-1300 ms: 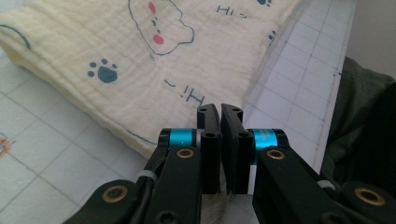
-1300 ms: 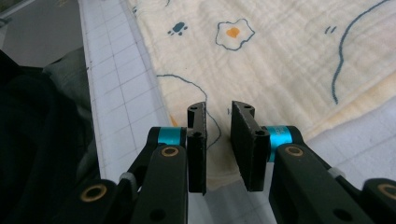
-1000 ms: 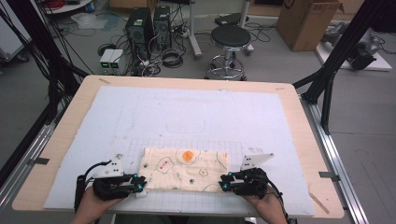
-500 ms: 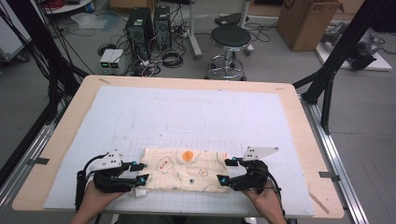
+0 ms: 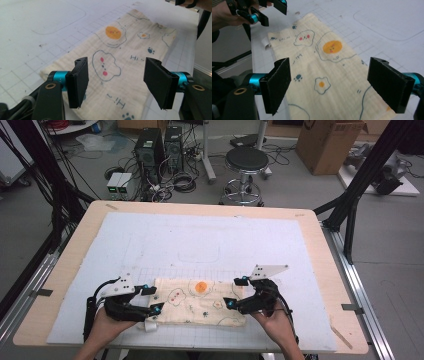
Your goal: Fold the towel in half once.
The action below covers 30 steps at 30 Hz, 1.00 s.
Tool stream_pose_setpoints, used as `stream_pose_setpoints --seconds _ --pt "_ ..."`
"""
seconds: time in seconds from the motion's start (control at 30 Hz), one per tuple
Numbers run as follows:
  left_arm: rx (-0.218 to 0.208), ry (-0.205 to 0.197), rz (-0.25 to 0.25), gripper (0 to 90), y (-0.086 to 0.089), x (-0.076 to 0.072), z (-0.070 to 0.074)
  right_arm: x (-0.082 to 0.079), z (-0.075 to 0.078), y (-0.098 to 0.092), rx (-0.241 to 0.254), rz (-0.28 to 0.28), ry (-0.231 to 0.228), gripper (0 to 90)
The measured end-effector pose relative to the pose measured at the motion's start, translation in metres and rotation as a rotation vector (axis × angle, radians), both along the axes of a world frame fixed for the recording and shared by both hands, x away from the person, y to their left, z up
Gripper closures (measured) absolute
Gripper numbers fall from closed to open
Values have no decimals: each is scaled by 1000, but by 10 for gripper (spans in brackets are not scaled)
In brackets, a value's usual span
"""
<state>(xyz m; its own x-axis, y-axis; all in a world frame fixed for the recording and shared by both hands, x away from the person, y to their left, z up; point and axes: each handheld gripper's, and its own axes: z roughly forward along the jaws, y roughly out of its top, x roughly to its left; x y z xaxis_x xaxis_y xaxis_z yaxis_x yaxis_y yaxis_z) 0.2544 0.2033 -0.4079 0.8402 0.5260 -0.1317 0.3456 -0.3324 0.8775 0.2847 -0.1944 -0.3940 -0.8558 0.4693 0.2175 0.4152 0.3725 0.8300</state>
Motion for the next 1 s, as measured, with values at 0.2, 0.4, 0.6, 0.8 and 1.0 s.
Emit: stream_pose_setpoints --seconds 0.2,0.4,0.6,0.8,1.0 --pt "-11 -6 -20 364 -12 5 10 4 5 8 6 18 1 195" --pt "-8 -14 -24 364 -20 11 15 7 6 11 2 20 -1 214" --pt "-4 -12 -11 371 -25 23 22 14 6 12 8 5 5 258" --pt "-1 -9 -4 421 -38 39 26 28 11 26 -8 4 -4 397" --pt "28 -4 9 523 -49 56 28 43 15 44 -27 24 -3 556"
